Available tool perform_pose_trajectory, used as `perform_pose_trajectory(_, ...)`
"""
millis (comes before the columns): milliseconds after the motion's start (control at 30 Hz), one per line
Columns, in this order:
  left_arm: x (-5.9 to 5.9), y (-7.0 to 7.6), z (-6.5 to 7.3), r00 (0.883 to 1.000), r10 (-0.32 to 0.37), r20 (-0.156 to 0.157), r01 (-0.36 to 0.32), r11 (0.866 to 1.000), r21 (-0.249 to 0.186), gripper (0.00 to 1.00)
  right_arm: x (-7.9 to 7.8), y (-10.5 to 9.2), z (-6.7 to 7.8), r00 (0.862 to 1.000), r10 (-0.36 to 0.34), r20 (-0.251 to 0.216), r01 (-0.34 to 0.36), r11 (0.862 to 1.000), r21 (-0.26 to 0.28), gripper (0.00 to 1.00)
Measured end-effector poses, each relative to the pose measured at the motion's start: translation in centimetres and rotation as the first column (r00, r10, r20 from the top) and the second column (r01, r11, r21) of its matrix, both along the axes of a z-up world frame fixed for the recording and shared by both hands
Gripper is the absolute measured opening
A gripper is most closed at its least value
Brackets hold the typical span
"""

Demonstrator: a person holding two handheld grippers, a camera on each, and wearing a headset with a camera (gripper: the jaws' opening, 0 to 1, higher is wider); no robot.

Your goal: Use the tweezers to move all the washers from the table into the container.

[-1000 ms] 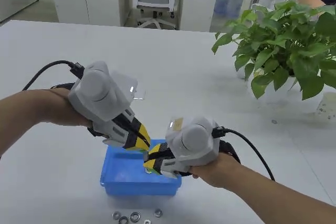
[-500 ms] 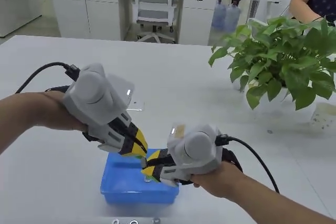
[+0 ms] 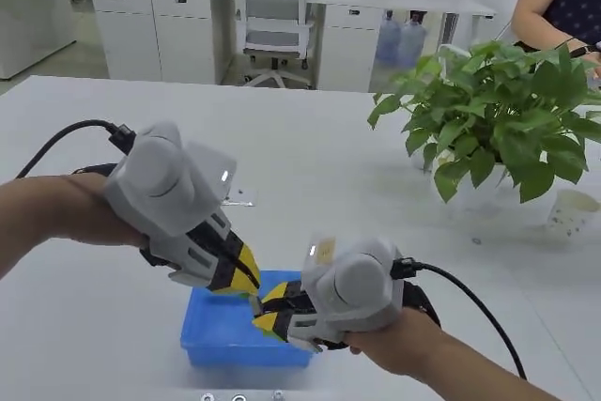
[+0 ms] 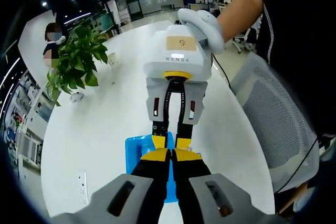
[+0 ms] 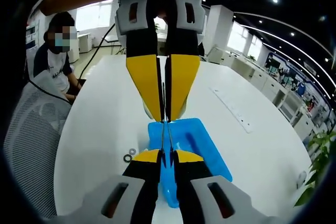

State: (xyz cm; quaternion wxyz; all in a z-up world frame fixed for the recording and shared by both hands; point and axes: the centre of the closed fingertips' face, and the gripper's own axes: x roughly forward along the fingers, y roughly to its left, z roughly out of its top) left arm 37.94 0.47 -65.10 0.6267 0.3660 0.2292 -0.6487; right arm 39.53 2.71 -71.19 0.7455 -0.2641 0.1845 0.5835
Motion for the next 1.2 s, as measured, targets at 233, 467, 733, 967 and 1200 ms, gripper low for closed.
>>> perform_pose_trajectory(233, -1.2, -0.2, -0.5, 1.000, -0.018, -0.003, 0.018, 1.000, 0.011, 0.06, -1.2, -0.2, -0.5, 1.000, -0.003, -0.005, 0.003, 1.000, 0.002, 0.11)
perform_pose_trajectory(467, -2.2, -0.2, -1.2, 1.000, -0.028, -0.014, 0.028, 0.999, 0.021, 0.06, -2.2, -0.2, -1.1, 1.000, 0.001, -0.015, -0.001, 1.000, -0.004, 0.11)
perform_pose_trajectory(733, -3.3, -0.4, -2.1, 0.999, -0.035, -0.036, 0.035, 0.999, 0.023, 0.06, -3.6, 0.0, -2.1, 0.999, 0.003, -0.035, -0.003, 1.000, -0.005, 0.11)
perform_pose_trajectory(967, -3.8, -0.3, -3.2, 0.998, -0.040, -0.049, 0.041, 0.999, 0.030, 0.06, -4.3, -0.1, -3.1, 0.999, 0.004, -0.046, -0.005, 1.000, -0.014, 0.11)
perform_pose_trajectory(1200, -4.6, -0.3, -4.5, 0.997, -0.043, -0.067, 0.045, 0.998, 0.036, 0.06, -5.1, -0.2, -4.3, 0.998, 0.008, -0.058, -0.010, 0.999, -0.031, 0.11)
